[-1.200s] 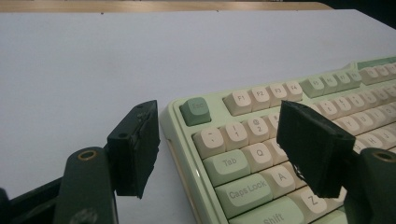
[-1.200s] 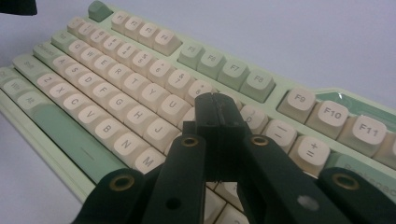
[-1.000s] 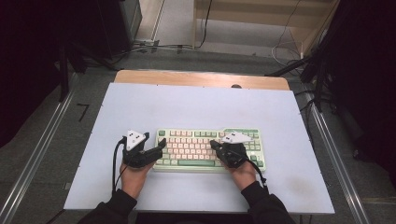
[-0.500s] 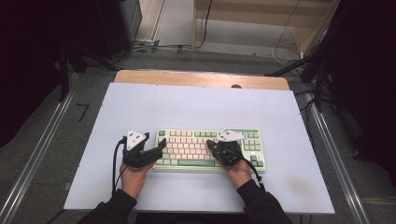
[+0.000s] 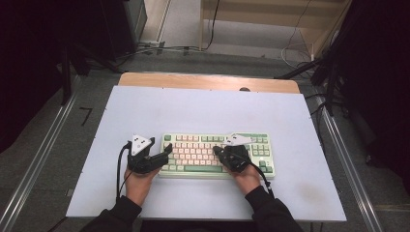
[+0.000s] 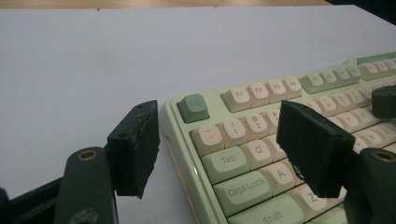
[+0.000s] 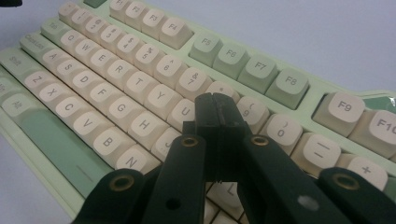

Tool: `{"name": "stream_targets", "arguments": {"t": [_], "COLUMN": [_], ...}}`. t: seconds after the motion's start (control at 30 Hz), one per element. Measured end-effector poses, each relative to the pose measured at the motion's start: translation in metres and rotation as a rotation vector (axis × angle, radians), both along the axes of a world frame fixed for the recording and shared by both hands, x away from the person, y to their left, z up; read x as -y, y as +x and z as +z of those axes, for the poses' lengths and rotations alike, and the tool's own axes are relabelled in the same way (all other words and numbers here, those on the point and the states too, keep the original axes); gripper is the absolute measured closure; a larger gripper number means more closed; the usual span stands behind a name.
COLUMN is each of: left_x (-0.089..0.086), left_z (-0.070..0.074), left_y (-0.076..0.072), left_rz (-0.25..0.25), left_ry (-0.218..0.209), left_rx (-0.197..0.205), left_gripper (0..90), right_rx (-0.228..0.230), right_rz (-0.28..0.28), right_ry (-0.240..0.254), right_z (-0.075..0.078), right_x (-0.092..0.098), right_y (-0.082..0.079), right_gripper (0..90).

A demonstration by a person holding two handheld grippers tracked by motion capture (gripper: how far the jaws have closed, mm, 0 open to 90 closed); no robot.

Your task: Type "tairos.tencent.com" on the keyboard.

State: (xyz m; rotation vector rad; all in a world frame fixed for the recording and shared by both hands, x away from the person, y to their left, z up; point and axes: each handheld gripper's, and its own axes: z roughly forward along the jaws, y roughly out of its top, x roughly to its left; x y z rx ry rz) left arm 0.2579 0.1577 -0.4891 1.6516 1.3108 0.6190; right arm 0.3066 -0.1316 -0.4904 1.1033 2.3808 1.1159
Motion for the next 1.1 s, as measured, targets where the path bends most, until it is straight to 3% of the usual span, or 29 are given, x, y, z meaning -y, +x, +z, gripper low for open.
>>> {"name": "stream_targets", "arguments": {"t": [0.13, 0.33, 0.57, 1.1], "left_x": [0.000, 0.000, 0.002, 0.007], "left_z": [0.000, 0.000, 0.000, 0.001], "left_y": [0.000, 0.000, 0.000, -0.002], "left_rz": [-0.001, -0.003, -0.013, -0.041], "left_ry": [-0.001, -0.001, 0.003, -0.006], "left_rx": [0.003, 0.004, 0.003, 0.011], "left_gripper": [30.6, 30.6, 30.6, 31.3], "right_rx": [0.032, 0.034, 0.028, 0.044], "right_rz": [0.001, -0.006, -0.027, -0.059], "right_ry": [0.057, 0.103, 0.106, 0.110], "right_z": [0.007, 0.012, 0.014, 0.021], "right_x": [0.004, 0.009, 0.013, 0.032], "right_y": [-0.002, 0.000, 0.002, -0.002], "right_gripper": [75.9, 31.4, 19.7, 18.4]}}
